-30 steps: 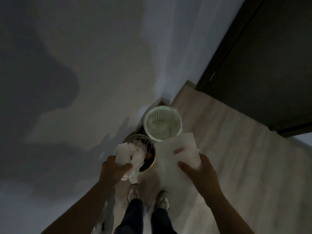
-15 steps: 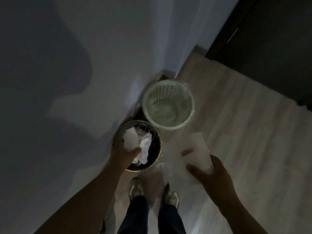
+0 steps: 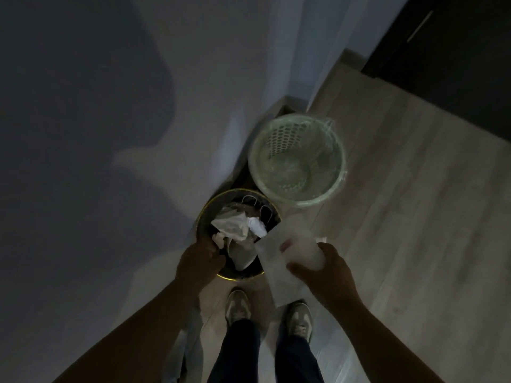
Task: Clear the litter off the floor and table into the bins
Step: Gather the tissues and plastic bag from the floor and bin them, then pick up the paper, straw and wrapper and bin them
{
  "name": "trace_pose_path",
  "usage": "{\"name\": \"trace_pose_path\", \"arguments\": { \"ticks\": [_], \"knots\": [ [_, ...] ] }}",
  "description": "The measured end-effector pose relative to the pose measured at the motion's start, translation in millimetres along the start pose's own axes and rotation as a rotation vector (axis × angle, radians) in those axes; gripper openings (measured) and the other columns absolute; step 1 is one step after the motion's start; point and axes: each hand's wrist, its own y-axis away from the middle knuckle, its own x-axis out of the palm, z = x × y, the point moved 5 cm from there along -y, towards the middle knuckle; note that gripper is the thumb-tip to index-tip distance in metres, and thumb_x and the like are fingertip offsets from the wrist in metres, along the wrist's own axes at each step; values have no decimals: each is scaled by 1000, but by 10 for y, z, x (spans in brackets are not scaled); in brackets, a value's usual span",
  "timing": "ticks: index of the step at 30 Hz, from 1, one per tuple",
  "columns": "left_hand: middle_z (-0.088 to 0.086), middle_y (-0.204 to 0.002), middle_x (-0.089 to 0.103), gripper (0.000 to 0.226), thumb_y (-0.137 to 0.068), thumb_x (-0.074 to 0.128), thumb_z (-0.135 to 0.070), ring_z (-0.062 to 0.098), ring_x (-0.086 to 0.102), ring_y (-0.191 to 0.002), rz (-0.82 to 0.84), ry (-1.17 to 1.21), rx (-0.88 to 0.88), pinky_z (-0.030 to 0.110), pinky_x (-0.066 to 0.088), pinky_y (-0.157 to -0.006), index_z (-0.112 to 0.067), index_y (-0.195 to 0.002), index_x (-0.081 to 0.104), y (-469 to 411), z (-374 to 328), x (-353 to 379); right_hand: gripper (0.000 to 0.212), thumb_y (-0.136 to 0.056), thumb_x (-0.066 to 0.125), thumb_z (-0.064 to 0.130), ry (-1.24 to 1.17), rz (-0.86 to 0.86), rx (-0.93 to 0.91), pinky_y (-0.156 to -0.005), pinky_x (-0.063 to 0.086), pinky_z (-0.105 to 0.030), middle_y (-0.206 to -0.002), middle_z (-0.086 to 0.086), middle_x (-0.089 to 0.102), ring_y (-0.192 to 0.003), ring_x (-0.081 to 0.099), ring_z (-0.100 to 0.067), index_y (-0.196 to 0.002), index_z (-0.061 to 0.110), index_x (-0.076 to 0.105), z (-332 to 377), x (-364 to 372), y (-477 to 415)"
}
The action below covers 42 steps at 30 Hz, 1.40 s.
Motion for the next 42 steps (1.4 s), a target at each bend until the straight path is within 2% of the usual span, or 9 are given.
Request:
{"name": "trace_pose_path", "arguments": {
  "ticks": [3,7,11,14,16,20,25,32,42],
  "knots": [
    [9,-117,64,29,-89,62,-24,24,57,-110,-2,-25,-14,28,40,-89,-9,-113,60,101,174,-45,80,-64,84,41,97,38,-6,-58,44,-16,-107,0,59,-85,59,-11,-131,14,47,90,242,-119],
    [6,-113,66,25,-87,62,-24,21,60,-104,14,19,-48,30,46,-90,-12,-109,61,180,365,-117,95,-62,86,44,105,112,-58,-83,53,-33,-124,-9,55,-107,59,-22,-140,18,40,338,625,-260],
    [5,-117,65,29,-89,61,-23,19,59,-109,33,0,-47,29,45,-94,-11,-115,59,171,488,-198,108,-68,81,45,112,215,-27,-102,43,-38,-147,-12,38,-132,41,-27,-152,17,19,506,950,-301],
    [6,-115,66,27,-88,61,-21,20,59,-107,11,26,-38,28,46,-92,-10,-113,59,160,524,-275,78,-74,76,32,132,179,-42,-81,48,-26,-117,-2,58,-108,58,-19,-141,13,40,534,1001,-281],
    [6,-115,66,27,-88,61,-21,19,59,-106,-1,30,-18,28,46,-91,-10,-112,59,184,509,-321,55,-76,73,27,209,158,-46,-72,47,-25,-97,2,61,-96,62,-19,-124,11,52,546,961,-242],
    [4,-116,65,28,-89,60,-23,17,59,-105,-3,28,32,24,44,-86,-12,-114,57,272,429,-410,46,-77,68,25,477,198,-85,-85,49,-32,-113,-9,60,-105,60,-27,-120,13,55,574,845,-142],
    [3,-118,62,29,-91,57,-27,17,57,-108,-22,-14,91,25,43,-88,-15,-117,55,496,273,-617,45,-84,62,27,716,193,-214,-94,42,-30,-123,-6,52,-116,52,-24,-126,18,49,742,586,72],
    [3,-121,57,31,-93,54,-31,19,53,-112,-112,-136,136,25,40,-90,-16,-120,52,991,-33,-1061,49,-89,55,32,1007,251,-435,-95,43,-32,-127,-6,50,-118,51,-25,-133,17,43,1197,168,580],
    [4,-119,60,33,-90,60,-30,17,54,-112,-320,-152,299,22,37,-91,-13,-118,57,2394,-963,-1926,56,-90,56,39,1085,86,-761,-104,35,-28,-137,-4,47,-129,43,-19,-139,19,39,2347,-1030,1664]
  ]
}}
